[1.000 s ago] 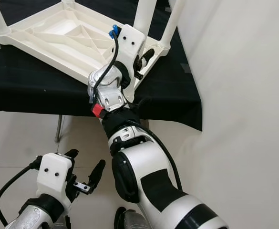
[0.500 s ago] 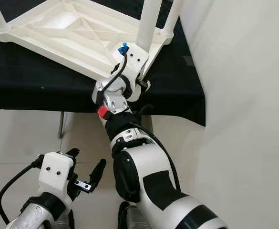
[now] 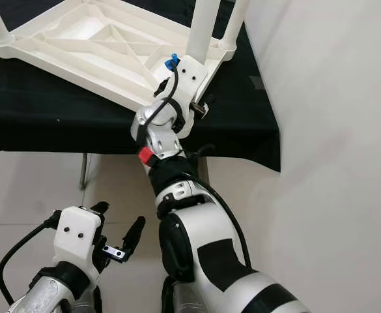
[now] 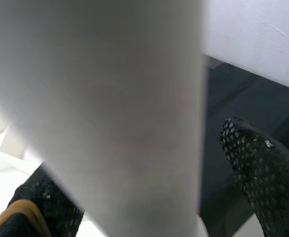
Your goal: Building children table
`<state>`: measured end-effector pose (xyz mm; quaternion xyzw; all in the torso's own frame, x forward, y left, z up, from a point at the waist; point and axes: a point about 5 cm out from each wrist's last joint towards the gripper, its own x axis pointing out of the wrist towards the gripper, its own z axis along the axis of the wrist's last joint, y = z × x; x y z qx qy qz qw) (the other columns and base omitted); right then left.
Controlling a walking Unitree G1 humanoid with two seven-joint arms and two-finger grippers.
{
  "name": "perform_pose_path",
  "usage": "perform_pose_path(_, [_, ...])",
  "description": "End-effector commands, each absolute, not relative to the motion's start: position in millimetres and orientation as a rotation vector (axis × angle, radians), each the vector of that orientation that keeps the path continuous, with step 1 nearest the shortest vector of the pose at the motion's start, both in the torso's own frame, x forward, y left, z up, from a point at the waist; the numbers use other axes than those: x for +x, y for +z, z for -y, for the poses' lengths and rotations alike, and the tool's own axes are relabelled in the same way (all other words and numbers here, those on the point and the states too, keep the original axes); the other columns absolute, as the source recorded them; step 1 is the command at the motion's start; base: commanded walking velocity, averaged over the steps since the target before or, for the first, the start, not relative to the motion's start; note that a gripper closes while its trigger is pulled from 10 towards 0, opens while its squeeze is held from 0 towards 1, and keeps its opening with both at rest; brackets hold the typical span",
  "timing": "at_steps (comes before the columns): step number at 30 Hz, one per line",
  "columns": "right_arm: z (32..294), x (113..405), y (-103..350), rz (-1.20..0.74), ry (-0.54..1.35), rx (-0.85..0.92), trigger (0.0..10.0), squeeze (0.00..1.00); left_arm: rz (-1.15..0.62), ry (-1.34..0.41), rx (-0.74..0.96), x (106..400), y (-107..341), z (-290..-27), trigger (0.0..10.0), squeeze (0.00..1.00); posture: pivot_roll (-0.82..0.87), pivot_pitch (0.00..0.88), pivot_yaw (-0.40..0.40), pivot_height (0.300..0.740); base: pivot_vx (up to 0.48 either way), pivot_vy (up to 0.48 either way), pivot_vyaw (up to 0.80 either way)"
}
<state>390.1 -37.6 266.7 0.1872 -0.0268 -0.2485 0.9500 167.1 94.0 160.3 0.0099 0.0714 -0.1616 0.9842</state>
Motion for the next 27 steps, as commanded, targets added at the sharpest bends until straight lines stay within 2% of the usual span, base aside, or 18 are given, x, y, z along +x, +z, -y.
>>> perform_pose_path(1, [12.8,378.1,241.0,-0.051,-0.447,0.399,10.0,0.0,-0.179,-0.33,0.024,165.8,152.9,-94.3,10.0,0.0,0.15,0.21,-0.104,0.74,0.0,0.0,0.0])
perform_pose_path(9, [7.9,364.5,226.4,-0.048,-0.297,0.373,10.0,0.0,-0.177,-0.325,0.027,169.2,151.1,-96.0,10.0,0.0,0.15,0.199,-0.1,0.74,0.0,0.0,0.0])
perform_pose_path(19, [7.7,350.8,216.9,-0.085,-0.204,0.356,10.0,0.0,-0.175,-0.323,0.03,170.8,149.6,-96.9,10.0,0.0,0.15,0.192,-0.1,0.74,0.0,0.0,0.0])
perform_pose_path(27, [11.3,336.4,213.3,-0.106,-0.033,0.331,10.0,0.0,-0.173,-0.321,0.024,171.1,149.5,-96.6,10.0,0.0,0.14,0.194,-0.104,0.74,0.0,0.0,0.0])
